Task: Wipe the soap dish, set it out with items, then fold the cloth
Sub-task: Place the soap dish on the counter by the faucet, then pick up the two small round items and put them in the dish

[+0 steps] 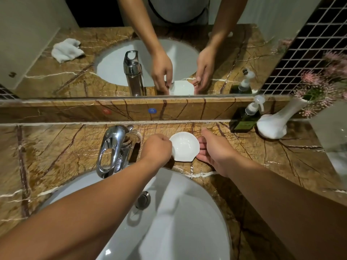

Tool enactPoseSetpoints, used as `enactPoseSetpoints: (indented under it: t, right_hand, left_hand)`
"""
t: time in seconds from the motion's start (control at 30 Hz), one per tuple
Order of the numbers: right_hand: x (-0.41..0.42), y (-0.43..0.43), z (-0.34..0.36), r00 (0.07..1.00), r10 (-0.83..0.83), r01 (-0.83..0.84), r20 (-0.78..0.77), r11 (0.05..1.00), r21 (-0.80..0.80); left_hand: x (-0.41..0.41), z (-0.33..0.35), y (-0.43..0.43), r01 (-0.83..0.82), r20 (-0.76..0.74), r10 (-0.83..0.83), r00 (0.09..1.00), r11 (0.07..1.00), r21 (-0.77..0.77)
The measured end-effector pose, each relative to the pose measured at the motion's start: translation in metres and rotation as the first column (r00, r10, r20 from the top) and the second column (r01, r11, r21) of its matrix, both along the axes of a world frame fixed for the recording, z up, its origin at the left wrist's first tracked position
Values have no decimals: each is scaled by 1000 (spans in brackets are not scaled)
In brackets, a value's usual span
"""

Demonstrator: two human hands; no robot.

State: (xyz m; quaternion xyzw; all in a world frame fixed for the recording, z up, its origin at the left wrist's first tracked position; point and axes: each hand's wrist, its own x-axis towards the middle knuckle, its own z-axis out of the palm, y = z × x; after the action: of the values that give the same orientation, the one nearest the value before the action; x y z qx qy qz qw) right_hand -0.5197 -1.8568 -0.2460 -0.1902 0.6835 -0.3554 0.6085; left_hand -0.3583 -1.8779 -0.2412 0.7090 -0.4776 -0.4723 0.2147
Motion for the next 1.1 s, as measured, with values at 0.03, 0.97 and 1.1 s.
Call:
enactPoseSetpoints:
  t: [0.03, 0.97, 1.1]
  right_hand:
    - [-1, 0, 0, 1000, -4, 4, -5, 1000, -2]
    - [-34, 153, 67, 960, -80, 82, -267, 997, -2]
    - [-40, 195, 71, 949, -97, 98, -299, 995, -9]
  left_hand:
    - [0, 0, 0, 0, -4, 0, 1000, 1000, 0]
    - [-10, 35, 102, 589, 335, -524, 783, 798, -127]
    - [-18, 39, 132, 630, 353, -555, 753, 764, -142]
